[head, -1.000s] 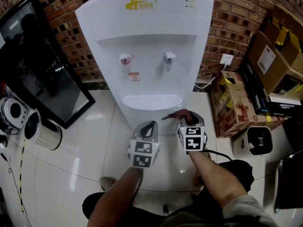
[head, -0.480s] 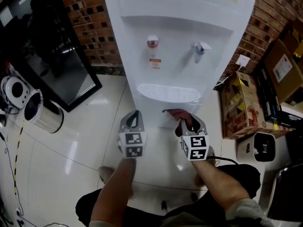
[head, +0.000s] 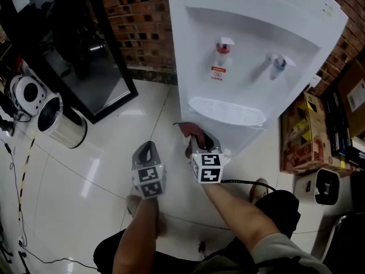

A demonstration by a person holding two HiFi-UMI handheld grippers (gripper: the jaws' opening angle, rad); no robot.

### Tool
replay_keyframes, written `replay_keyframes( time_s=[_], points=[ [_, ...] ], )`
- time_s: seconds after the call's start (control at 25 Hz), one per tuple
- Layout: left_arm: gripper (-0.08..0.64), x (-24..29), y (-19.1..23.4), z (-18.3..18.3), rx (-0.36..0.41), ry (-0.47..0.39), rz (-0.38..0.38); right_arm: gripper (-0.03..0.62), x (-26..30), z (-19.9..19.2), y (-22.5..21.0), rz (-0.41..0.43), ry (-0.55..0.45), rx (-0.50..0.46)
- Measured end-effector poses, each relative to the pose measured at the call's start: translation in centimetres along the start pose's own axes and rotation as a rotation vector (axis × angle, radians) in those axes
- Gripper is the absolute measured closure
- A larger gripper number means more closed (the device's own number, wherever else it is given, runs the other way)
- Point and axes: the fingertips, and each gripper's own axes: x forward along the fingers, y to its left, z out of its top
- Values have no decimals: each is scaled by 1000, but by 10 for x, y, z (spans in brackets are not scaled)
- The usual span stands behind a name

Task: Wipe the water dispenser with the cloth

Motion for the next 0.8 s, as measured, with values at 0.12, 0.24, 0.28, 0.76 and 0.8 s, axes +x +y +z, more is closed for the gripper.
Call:
replay_keyframes(
  time_s=[0.12,0.24,0.28,0.76,0.8],
  points=[
    [560,-7,3,5,-12,-16,-6,486,23,-11,35,39,32,28],
    [560,-8,1,7,-2,-27,-19,486,38,-18,46,41,39,37],
    [560,-7,-2,5,5,-24,-27,486,40,-21,44,32,42,41],
    [560,12,-49,-16,85,41,-121,489,15,-30,-19,-55,61,-13],
    [560,14,-58,-13,92,36,-141,489,10,-27,-26,-66,57,-9]
  ],
)
